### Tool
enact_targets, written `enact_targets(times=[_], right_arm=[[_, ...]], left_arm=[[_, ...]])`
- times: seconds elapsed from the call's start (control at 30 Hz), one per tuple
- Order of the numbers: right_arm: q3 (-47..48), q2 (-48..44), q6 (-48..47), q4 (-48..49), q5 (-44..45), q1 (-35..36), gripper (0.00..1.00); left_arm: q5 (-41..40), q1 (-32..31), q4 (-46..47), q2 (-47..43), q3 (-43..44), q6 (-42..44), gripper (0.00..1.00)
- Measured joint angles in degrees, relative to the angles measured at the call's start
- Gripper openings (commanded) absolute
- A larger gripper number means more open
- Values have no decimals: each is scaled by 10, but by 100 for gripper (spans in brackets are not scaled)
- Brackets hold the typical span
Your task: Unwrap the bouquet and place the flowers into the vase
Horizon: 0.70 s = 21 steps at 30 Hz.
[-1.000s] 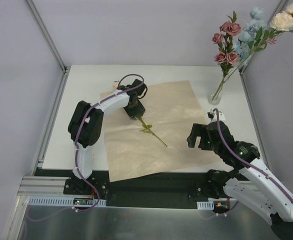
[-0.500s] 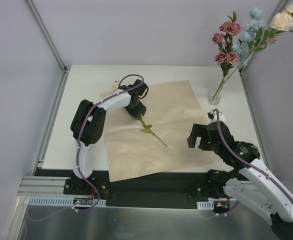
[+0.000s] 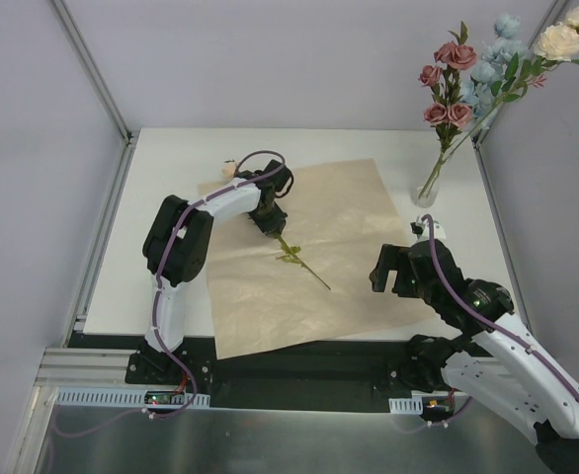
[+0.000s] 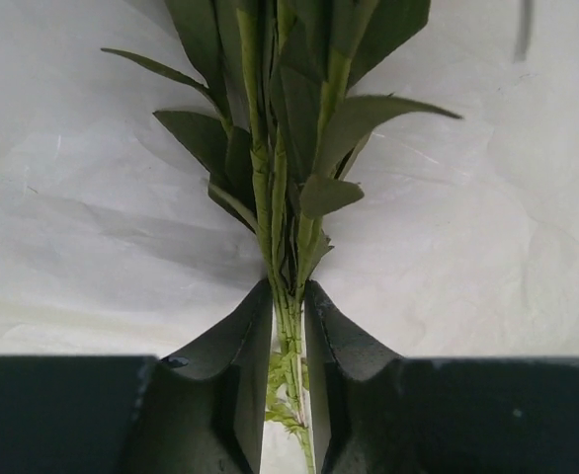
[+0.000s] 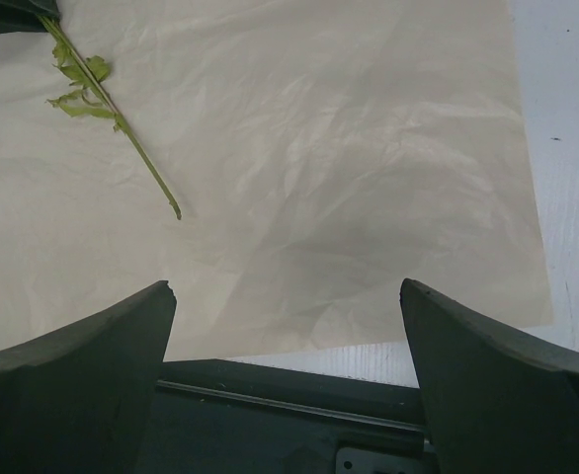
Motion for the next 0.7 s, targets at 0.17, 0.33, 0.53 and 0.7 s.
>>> enact_targets(times=[0.17,0.33,0.53,0.7], right_arm=[[0,0,5,0,-1,0,99],[3,0,9,-2,-7,0,100],[31,15,-3,0,-48,0,98],[74,48,-14,32,-115,0,95]], left_arm=[[0,0,0,0,0,9,0],[5,0,-1,-4,1,49,0],[79,0,4,-75,16,157,0],[211,0,76,-215,-5,252,0]])
